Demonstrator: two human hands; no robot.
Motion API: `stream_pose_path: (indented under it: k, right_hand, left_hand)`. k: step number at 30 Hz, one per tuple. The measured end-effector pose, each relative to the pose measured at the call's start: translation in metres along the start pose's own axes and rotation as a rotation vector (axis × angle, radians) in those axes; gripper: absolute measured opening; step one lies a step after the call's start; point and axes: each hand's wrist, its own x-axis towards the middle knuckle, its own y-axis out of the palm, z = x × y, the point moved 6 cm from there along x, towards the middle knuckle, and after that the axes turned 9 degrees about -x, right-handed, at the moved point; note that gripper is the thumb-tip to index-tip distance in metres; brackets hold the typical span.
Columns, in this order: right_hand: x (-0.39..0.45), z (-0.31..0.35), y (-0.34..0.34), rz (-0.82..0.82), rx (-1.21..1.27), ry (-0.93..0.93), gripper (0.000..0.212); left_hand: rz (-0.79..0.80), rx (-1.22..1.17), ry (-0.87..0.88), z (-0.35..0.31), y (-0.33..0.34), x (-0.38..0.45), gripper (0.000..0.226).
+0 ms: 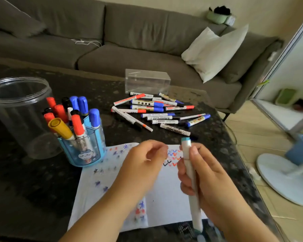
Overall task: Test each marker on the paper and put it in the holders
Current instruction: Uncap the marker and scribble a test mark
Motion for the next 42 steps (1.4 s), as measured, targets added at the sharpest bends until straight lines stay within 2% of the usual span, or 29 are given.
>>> stream_pose_path:
  k: [3, 6, 8, 10, 12, 21, 24, 26, 30, 36, 39, 42]
  right_hand:
    - [-0.003, -0.024, 0.011, 0.115, 0.330, 0.217, 0.033]
    - [0.000, -0.029, 0.022, 0.290, 0.592, 0.308, 0.031]
    - [0.000, -0.027, 0.026, 0.386, 0.656, 0.312, 0.030]
    - [-0.002, -0.029, 0.026, 0.420, 0.625, 0.305, 0.033]
    - [-0.003, -0.031, 0.025, 0.405, 0.533, 0.258, 0.033]
    - [0.003, -0.034, 0.015, 0.130, -0.180, 0.041, 0.039]
    - [0.000, -0.030, 0.013, 0.056, -0.693, -0.124, 0.031]
    - [-0.006, -0.031, 0.015, 0.036, -0.878, -0.192, 0.028]
    - [-0.004, -0.037, 0.011, 0.049, -0.740, -0.108, 0.024]
    - [0.001, -0.038, 0.006, 0.128, -0.458, -0.019, 0.021]
    - [0.004, -0.036, 0.003, 0.096, -0.286, -0.026, 0.029]
    - [0.008, -0.032, -0.003, 0.030, -0.103, 0.008, 0.023]
  left_hand:
    - [0.167, -0.192, -0.164, 0.013, 0.026, -0.008, 0.024]
    - [0.227, -0.490, -0.306, 0.014, 0.033, -0.011, 0.031]
    - [0.292, -0.675, -0.351, 0.006, 0.032, -0.012, 0.033]
    - [0.375, -0.712, -0.361, 0.002, 0.032, -0.014, 0.032]
    - [0.376, -0.678, -0.344, 0.004, 0.030, -0.013, 0.029]
    - [0.084, -0.592, -0.347, 0.026, 0.030, -0.010, 0.032]
    - [-0.069, -0.638, -0.385, 0.035, 0.017, -0.003, 0.025]
    - [-0.178, -0.675, -0.360, 0.039, 0.001, 0.006, 0.022]
    - [-0.178, -0.648, -0.301, 0.036, -0.011, 0.008, 0.024]
    - [-0.302, -0.283, -0.314, 0.038, -0.027, 0.002, 0.019]
    - [-0.292, -0.195, -0.318, 0.034, -0.030, -0.002, 0.020]
    - [-0.267, -0.074, -0.302, 0.035, -0.033, -0.002, 0.028]
